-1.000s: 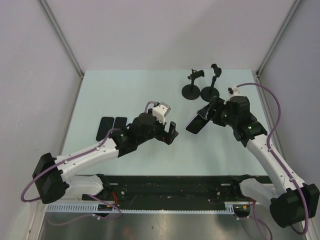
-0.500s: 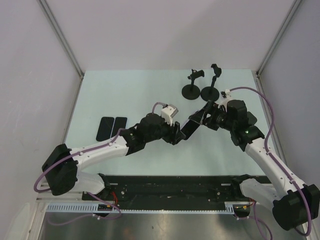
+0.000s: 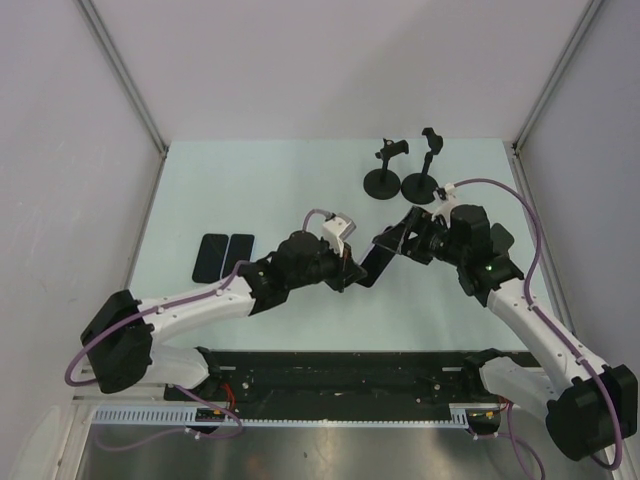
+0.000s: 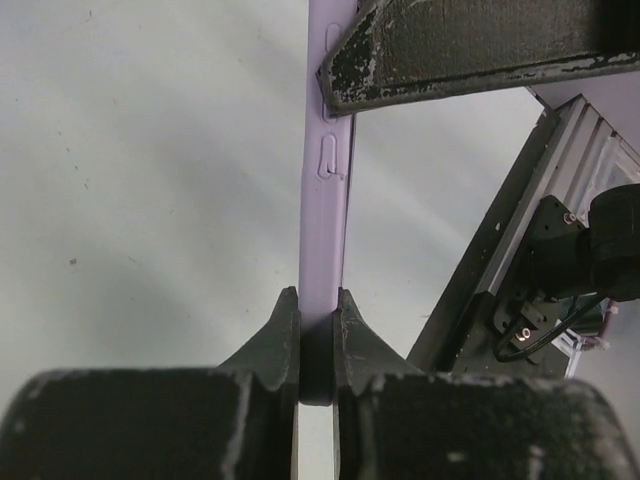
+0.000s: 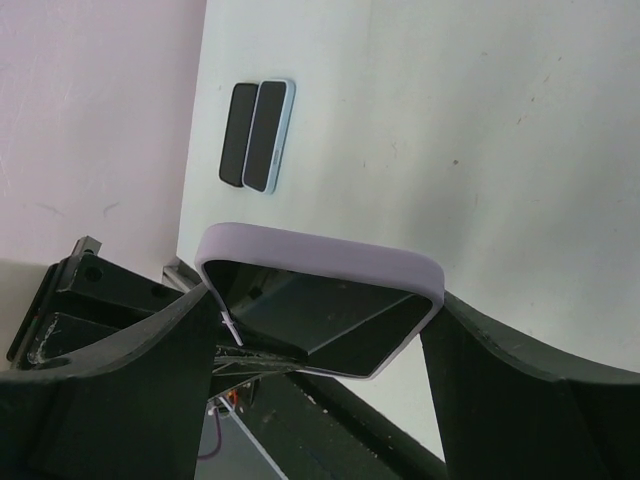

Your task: Remove the phone from the phone stand

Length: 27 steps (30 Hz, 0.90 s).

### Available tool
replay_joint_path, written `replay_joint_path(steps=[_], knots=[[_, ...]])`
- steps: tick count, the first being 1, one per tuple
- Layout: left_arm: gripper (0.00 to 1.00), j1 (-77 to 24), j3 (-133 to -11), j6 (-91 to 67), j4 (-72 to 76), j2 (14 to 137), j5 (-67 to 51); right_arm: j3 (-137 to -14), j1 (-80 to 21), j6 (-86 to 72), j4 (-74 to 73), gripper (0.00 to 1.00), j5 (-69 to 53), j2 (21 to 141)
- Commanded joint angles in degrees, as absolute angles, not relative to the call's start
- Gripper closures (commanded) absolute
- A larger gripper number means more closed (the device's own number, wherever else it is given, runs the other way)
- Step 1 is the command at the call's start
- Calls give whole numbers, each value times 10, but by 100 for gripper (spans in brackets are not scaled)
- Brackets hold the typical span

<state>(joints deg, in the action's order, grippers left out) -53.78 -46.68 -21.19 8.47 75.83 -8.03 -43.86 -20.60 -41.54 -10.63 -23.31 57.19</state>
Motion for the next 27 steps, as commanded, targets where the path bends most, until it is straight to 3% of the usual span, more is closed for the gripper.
replay_joint_path(steps=[1, 4, 15, 20, 27], knots=[[100, -532, -445, -220, 96, 717, -22, -441, -210, -415, -49, 22, -239, 550], [100, -503, -423, -237, 88, 698, -15, -440, -209, -398, -55, 1, -226, 542], [99, -327, -365, -263, -20, 655, -25, -425, -208, -311, -97, 0, -147, 493], [100, -214, -371, -250, -75, 683, -75, -416, -209, -291, -108, 0, -135, 481], [99, -142, -396, -227, -123, 746, -127, -404, -207, -280, -107, 0, -138, 475]])
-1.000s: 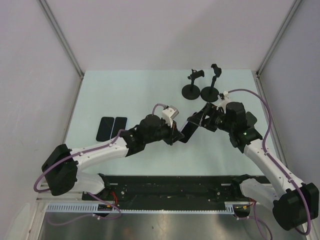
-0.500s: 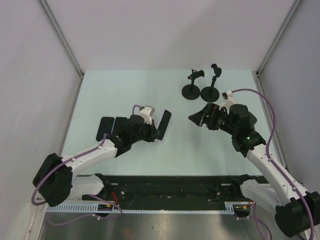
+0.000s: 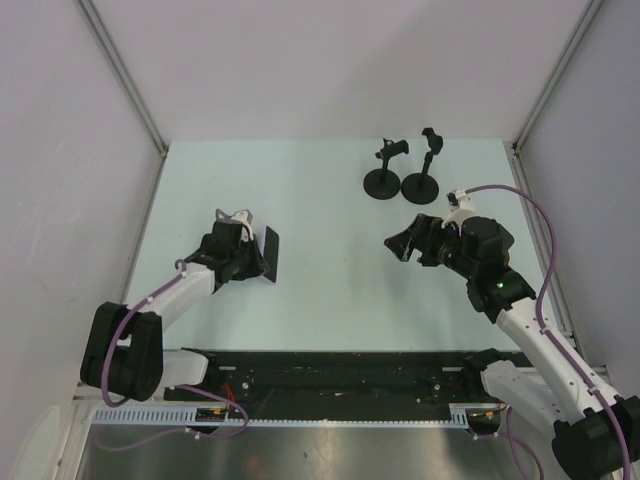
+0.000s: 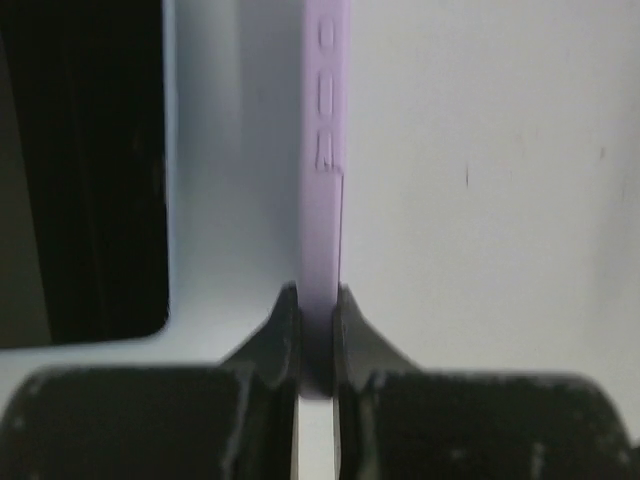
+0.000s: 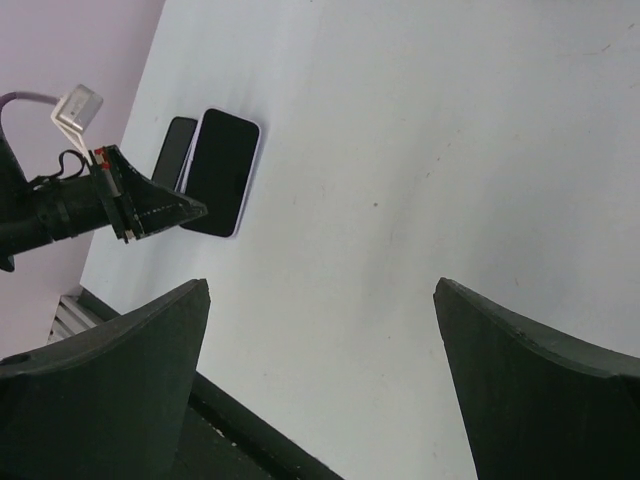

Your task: Remove the phone from the phone stand

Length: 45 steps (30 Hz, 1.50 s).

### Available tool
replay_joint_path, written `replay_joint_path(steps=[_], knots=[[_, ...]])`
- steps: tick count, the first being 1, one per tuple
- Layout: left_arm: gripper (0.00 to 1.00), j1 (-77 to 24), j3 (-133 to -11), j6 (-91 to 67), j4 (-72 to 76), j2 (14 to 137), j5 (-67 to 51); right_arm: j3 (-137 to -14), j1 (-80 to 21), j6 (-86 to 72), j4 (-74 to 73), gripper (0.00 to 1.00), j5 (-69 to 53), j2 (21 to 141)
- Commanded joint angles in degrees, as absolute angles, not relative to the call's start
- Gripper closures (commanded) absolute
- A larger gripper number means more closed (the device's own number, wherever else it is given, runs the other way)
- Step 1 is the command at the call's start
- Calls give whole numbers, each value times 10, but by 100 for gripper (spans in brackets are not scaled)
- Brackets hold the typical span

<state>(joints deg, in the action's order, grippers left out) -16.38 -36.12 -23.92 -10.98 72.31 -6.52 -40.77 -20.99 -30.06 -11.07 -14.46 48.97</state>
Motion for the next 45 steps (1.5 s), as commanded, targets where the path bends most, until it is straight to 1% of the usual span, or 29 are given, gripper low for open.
replay_joint_path(steps=[1, 9, 14, 20, 21, 23, 24, 25, 26, 29, 34, 35, 40, 41, 45], knots=[[99, -137, -398, -225, -126, 751, -131, -402, -207, -278, -107, 0, -139, 475], [100, -110, -417, -218, -134, 795, -196, -396, -209, -272, -106, 0, -139, 475], [99, -108, -418, -221, -135, 781, -217, -394, -207, -272, -105, 0, -140, 475], [100, -108, -410, -227, -140, 774, -214, -391, -207, -274, -102, 0, -142, 480], [94, -108, -407, -228, -141, 775, -209, -391, -207, -273, -102, 0, -143, 480], [85, -107, -403, -229, -142, 780, -200, -390, -207, -273, -104, 0, -143, 478], [78, -107, -402, -229, -143, 781, -199, -390, -208, -273, -104, 0, -142, 478], [74, -107, -402, -229, -143, 783, -198, -390, -208, -272, -104, 0, -142, 478], [67, -107, -402, -229, -147, 787, -193, -389, -207, -272, -105, 0, -141, 478], [55, -107, -405, -225, -153, 788, -185, -388, -208, -272, -106, 0, -141, 476], [44, -107, -417, -217, -167, 785, -158, -384, -207, -271, -105, 0, -141, 476], [40, -107, -418, -216, -169, 785, -156, -383, -207, -272, -105, 0, -141, 478], [30, -107, -425, -209, -176, 788, -142, -382, -207, -272, -104, 0, -142, 479], [27, -107, -426, -208, -177, 788, -140, -382, -207, -271, -105, 0, -142, 479], [20, -107, -432, -205, -183, 783, -124, -381, -206, -271, -104, 0, -143, 480]])
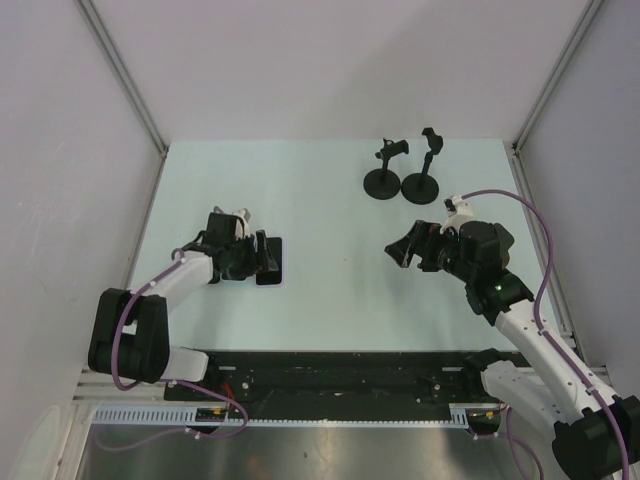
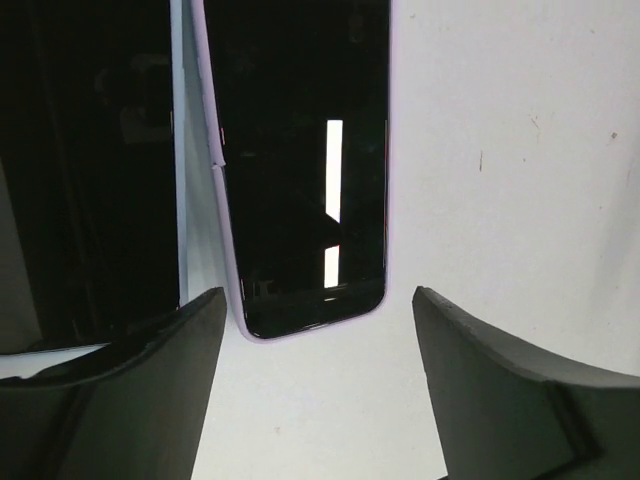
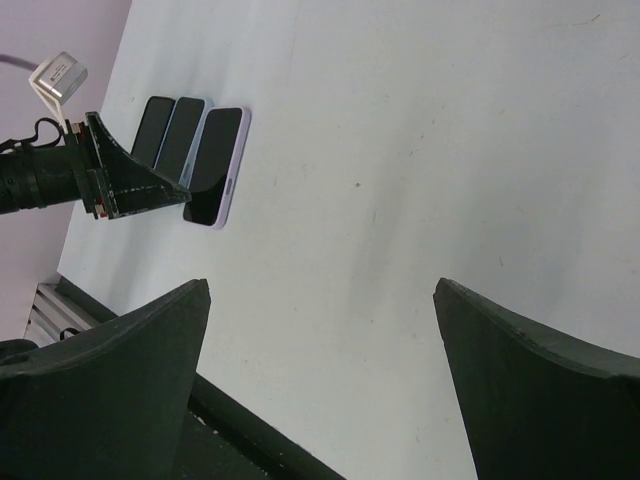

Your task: Remove the phone from the phone stand

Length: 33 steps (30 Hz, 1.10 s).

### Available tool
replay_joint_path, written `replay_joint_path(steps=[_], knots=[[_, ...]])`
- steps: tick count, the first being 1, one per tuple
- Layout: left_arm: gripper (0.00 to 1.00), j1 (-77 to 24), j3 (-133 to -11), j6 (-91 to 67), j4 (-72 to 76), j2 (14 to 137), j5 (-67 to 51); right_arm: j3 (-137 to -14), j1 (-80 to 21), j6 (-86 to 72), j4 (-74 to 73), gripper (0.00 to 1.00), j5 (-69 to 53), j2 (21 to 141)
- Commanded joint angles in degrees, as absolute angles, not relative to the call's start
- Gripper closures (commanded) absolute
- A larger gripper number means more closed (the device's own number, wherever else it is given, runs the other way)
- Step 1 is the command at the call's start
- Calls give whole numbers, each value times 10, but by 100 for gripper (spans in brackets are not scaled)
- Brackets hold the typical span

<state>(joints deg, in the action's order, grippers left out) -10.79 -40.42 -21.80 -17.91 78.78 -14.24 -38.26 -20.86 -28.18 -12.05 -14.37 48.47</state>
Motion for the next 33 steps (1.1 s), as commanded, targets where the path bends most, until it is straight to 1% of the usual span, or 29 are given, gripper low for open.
replay_joint_path(steps=[1, 3, 6, 8, 12, 18, 21, 24, 33], knots=[[19, -107, -433, -205, -186, 779, -120, -381, -206, -271, -104, 0, -144, 480], [14, -110, -436, -207, -187, 770, -109, -381, -206, -271, -104, 0, -144, 480], [9, -141, -444, -213, -191, 751, -83, -381, -205, -271, -103, 0, -143, 482], [5, -177, -458, -222, -192, 750, -77, -381, -204, -271, -102, 0, -143, 483], [1, -253, -502, -234, -191, 780, -63, -381, -203, -272, -100, 0, -147, 487], [0, -304, -540, -236, -188, 875, -57, -381, -197, -272, -107, 0, -148, 479], [0, -314, -551, -234, -186, 910, -54, -382, -194, -272, -110, 0, -147, 476], [0, -313, -557, -229, -185, 933, -49, -381, -194, -272, -110, 0, -149, 476], [0, -304, -554, -218, -189, 964, 18, -381, -187, -271, -119, 0, -149, 471]])
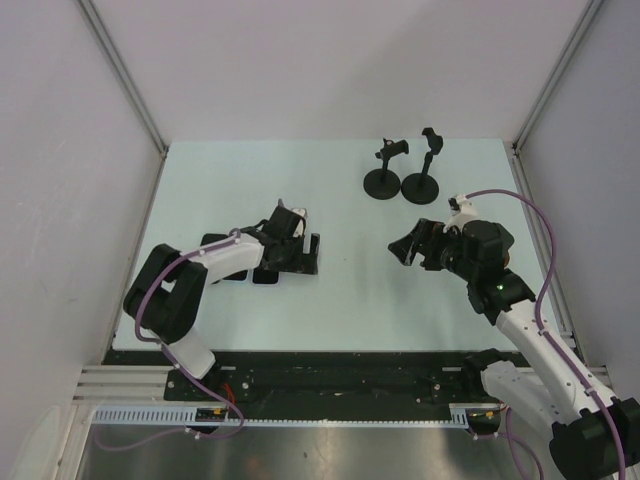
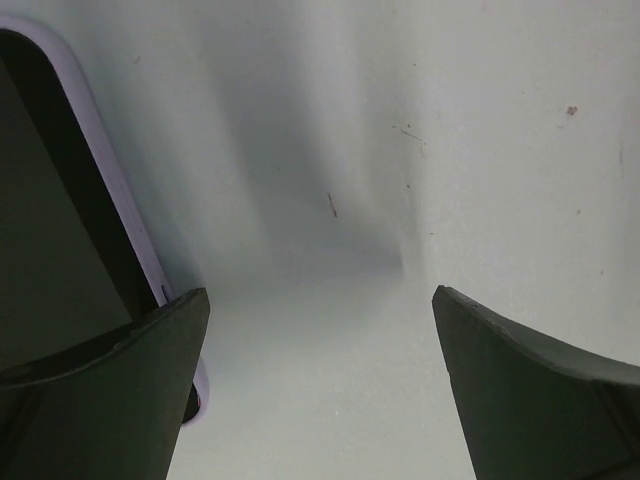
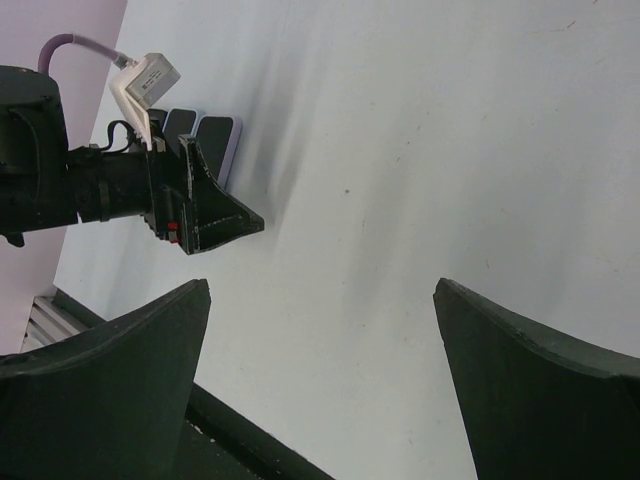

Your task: Remove the phone from the phone stand

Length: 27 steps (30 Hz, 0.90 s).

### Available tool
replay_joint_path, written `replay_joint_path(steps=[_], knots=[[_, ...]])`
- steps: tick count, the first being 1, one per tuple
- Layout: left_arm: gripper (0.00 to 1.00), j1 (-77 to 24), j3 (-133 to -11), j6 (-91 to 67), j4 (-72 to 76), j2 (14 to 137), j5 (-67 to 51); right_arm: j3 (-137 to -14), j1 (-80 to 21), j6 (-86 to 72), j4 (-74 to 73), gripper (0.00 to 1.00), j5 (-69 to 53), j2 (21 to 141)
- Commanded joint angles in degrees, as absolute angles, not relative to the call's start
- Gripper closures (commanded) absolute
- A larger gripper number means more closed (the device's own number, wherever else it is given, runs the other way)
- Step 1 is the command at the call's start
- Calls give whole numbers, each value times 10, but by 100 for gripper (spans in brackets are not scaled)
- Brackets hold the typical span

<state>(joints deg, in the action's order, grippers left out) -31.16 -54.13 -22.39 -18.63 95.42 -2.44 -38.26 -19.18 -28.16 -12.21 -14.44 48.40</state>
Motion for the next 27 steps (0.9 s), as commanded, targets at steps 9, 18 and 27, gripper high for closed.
replay_joint_path(steps=[9, 18, 27], knots=[[0, -282, -540, -218, -190, 939, 46, -381, -182, -270, -120, 0, -147, 469], [0, -281, -562, -226, -189, 884, 16, -389, -166, -265, -139, 1, -76, 439], [0, -279, -534, -190, -191, 606, 39, -414, -165, -283, -222, 0, 211, 423]])
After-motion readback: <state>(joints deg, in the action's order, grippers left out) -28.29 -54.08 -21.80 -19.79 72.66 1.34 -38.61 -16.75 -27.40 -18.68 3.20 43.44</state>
